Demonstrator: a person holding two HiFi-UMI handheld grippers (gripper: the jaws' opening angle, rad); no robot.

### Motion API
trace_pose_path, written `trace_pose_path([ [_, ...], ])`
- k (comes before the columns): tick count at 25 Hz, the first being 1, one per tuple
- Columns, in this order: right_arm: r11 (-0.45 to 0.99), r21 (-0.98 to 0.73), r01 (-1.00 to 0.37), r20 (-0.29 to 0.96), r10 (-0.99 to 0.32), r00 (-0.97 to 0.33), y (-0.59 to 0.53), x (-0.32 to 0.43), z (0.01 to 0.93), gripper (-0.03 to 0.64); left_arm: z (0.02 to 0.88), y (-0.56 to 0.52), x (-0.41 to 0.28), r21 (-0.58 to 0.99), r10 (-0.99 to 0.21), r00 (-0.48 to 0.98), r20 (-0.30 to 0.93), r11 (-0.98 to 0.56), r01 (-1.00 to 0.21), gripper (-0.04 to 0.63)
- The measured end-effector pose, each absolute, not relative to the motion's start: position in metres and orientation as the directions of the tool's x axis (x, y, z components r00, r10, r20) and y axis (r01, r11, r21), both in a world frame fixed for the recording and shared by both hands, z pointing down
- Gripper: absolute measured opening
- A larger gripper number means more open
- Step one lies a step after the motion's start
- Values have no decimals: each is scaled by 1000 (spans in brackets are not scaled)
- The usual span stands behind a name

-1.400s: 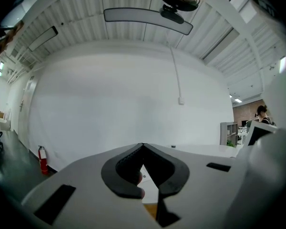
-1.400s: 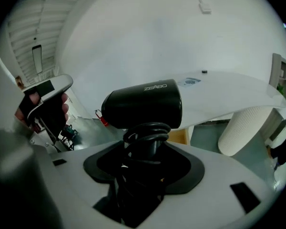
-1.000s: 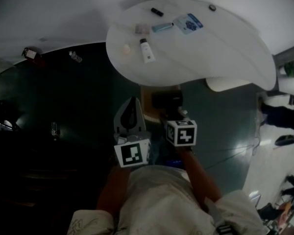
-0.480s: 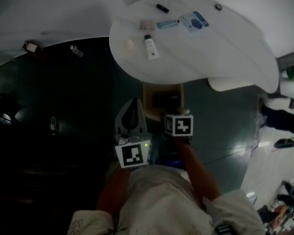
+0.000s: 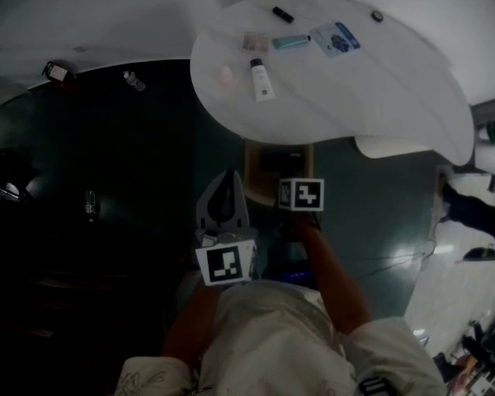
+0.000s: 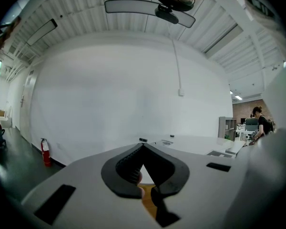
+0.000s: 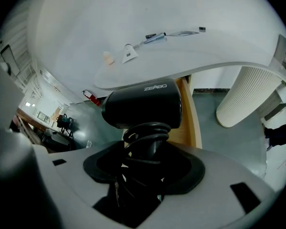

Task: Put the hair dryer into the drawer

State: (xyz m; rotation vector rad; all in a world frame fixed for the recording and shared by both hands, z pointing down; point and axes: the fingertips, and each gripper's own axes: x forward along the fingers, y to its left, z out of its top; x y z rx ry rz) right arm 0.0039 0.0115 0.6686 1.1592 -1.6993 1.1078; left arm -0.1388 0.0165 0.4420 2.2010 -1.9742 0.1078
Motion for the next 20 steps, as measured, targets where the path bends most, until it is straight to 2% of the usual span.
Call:
trace_pose_path([
  [5,198,-264,-944,921,-238,-307,5,-4,678,250,446,17,-141,95,-977,98,190,-81,-992,0],
  [10,195,-242,-950,930,-233,-285,-8,-4,690,250,450,16,-141,92,-977,90,196,-73,-993,0],
  [20,197,-275,-941,892,-313,-327,-52,-14,718,250,459,15,-144,89,-971,69,230,-50,-995,0],
])
